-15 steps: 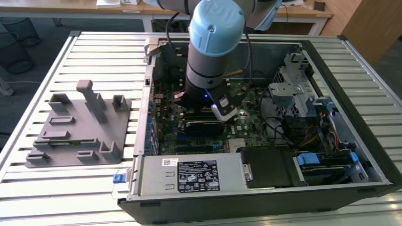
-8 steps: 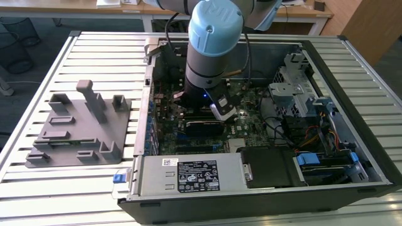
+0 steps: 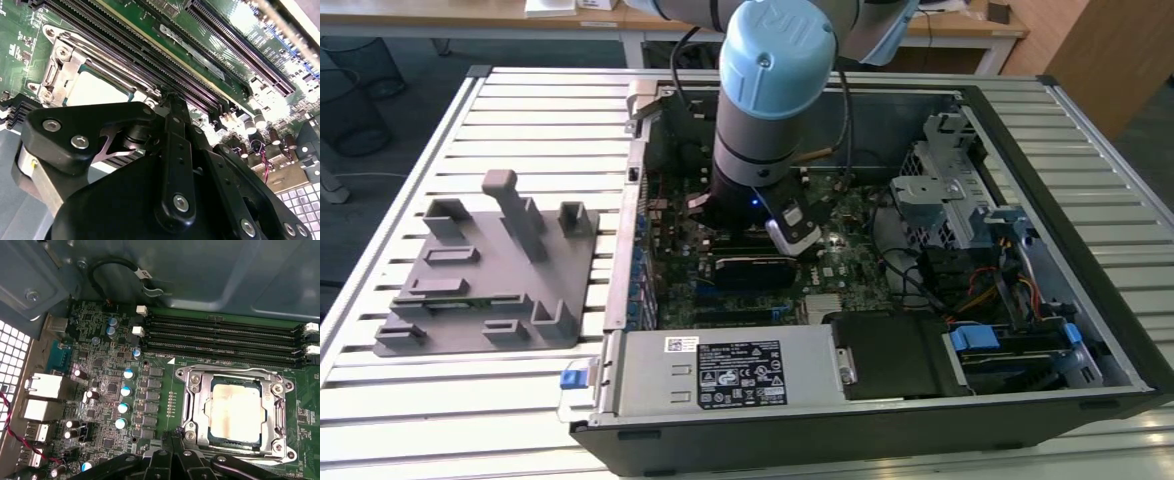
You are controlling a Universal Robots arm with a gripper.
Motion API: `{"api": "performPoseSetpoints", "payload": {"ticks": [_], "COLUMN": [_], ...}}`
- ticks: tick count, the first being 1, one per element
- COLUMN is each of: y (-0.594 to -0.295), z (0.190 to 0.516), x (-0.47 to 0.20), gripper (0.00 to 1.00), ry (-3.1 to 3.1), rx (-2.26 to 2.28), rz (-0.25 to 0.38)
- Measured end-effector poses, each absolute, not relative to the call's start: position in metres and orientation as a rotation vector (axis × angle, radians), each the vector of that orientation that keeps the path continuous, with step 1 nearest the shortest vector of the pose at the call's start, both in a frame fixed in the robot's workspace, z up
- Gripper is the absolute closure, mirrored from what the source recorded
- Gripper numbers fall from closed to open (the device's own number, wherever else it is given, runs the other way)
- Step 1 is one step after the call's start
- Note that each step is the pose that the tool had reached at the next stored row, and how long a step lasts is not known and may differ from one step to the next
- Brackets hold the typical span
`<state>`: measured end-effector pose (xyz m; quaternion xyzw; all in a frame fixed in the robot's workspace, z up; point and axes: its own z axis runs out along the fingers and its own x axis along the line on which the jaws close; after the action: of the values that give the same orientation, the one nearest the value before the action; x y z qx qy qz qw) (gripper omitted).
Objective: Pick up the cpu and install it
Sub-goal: 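Install the second cpu locking lever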
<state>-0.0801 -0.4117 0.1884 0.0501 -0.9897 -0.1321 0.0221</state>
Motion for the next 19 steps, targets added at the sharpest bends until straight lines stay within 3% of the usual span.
{"api": "performPoseSetpoints", "payload": {"ticks": [19], "y": [-0.4154], "z": [0.1902], "x": [-0.0802], "gripper": [0.89], "ry": [-3.066], "rx": [0.155], "rz": [-0.409]}}
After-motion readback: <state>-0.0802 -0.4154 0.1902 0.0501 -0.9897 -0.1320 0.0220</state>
